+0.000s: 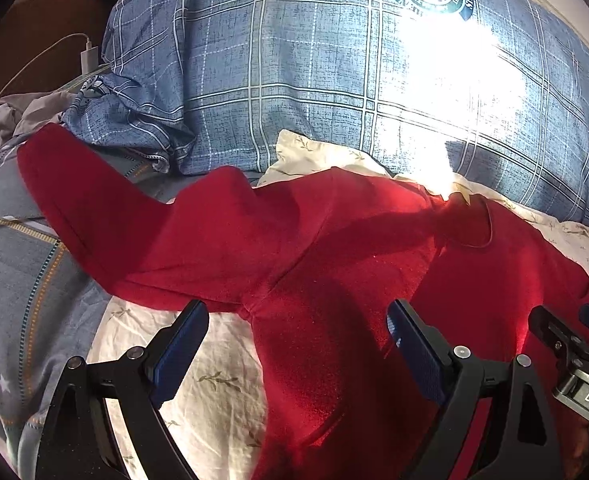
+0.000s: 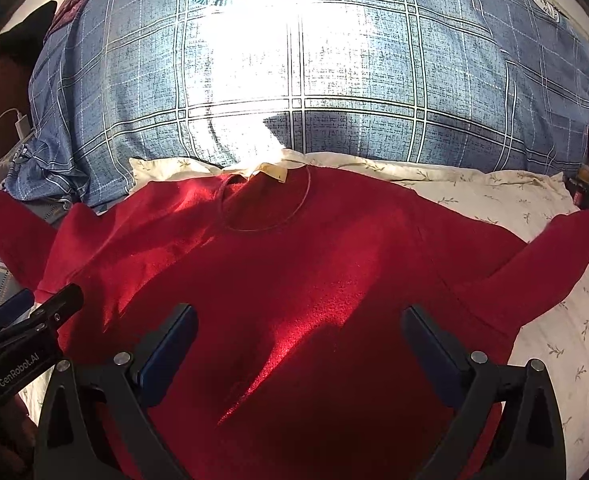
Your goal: Fold small clothes
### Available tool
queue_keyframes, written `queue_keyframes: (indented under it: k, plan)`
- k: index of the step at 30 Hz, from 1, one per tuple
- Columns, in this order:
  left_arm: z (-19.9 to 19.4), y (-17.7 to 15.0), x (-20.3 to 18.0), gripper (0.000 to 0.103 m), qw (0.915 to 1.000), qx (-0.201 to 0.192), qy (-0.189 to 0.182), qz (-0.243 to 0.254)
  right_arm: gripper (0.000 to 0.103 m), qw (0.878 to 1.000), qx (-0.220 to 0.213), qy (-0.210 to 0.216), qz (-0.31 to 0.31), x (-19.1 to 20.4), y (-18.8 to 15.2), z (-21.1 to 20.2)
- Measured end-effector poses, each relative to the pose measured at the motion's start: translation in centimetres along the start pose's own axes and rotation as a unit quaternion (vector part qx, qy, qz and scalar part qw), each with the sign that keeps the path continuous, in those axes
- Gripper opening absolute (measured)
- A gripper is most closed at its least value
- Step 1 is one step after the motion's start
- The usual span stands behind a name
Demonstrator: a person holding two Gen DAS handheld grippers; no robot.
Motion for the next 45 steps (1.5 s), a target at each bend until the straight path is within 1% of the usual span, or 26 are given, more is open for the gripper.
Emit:
queue_keyframes:
  k: [7, 15, 25, 39, 45]
  plan:
    - [0.0, 0.2, -0.3, 0.092, 0.9999, -0.002, -0.011, 0.003, 0.102, 1.000, 0.007, -0.018, 0.004, -0.6, 0.0, 0.2]
    - [0.2, 0.1, -0.3, 0.092, 0.9999, 0.000, -0.011, 0.009, 0.102, 1.000, 0.008, -0.022, 0.014, -0.9, -0.2, 0.3]
    - [0.5, 0.2, -0.2, 0.092, 0.9999, 0.001, -0.009, 0.006, 0.102, 1.000, 0.018, -0.020, 0.010, -0.4, -0.4, 0.8]
    - [0.9, 0.3, -0.2, 0.092, 1.0000, 0.002, -0.006, 0.005, 0.102, 0.999, 0.025, -0.014, 0.037, -0.6, -0.5, 1.2]
    - [0.8, 0.3, -0.1, 0.092, 1.0000, 0.000, -0.006, 0.007, 0.102, 0.999, 0.027, -0.008, 0.038, -0.7, -0.5, 1.3]
Point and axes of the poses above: each gripper's, at about its wrist camera, not at the fingertips, and z roughly the way its jaws point, x to its left, y to its top, the point moved 5 cm from there along z, roughly the way its jaws point, and after that the axes turned 3 degrees about -y, right-handed, at the moved point
